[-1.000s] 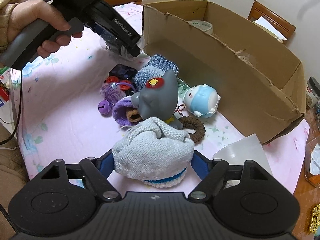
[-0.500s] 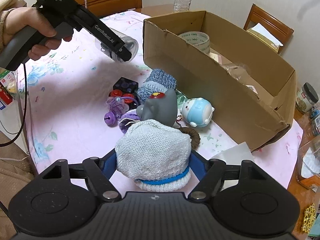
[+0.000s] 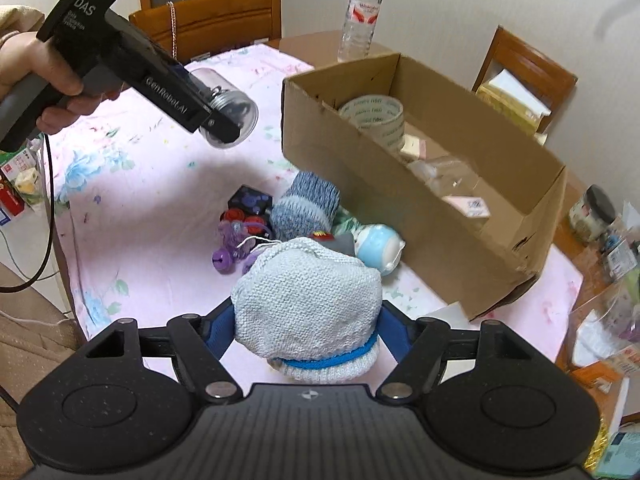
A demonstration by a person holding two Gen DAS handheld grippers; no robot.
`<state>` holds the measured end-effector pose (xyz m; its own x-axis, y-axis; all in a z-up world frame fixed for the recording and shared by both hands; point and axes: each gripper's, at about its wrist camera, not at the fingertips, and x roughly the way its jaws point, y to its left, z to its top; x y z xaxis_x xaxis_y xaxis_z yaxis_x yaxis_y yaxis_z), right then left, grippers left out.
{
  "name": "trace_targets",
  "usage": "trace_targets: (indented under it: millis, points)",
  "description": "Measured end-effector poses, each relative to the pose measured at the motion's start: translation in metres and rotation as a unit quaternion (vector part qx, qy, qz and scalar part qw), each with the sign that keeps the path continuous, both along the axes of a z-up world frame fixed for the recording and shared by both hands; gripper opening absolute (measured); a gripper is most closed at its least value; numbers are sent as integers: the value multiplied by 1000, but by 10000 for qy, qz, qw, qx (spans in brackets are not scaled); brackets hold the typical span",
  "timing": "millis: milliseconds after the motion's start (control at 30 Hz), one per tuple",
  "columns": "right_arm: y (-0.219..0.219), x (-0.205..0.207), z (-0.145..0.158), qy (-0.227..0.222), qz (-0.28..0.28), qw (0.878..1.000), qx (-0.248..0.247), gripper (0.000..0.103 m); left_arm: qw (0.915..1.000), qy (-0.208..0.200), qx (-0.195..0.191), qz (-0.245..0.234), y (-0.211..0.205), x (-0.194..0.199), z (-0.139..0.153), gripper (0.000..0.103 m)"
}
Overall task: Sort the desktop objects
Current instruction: 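Grasp the white knit sock with the right gripper while the left holds the jar, then carry jar and white sock over the cardboard box and release both inside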
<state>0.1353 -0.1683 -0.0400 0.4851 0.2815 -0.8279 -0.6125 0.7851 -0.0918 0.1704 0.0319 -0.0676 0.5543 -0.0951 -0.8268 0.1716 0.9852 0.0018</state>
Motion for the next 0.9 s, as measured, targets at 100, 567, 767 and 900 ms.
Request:
trace_targets:
  millis: [100,567,767,900]
  points:
    - [1,0,9,-105,62,9999,-68,77,9999,-44,6,-140,-4,-2,6,75]
    - [-3,25,32,-471,27,9984,-322,77,9962,-461,48,-743,-27,10,40,75]
    - [-8,45,45,-642,-56,9974,-317,77,9939,-654,-20,-892,-40,31,56,75]
    - [-11,57,49,-726,-76,9967,-355,77,9921,-752,-20,-1006,-50,45,63,76]
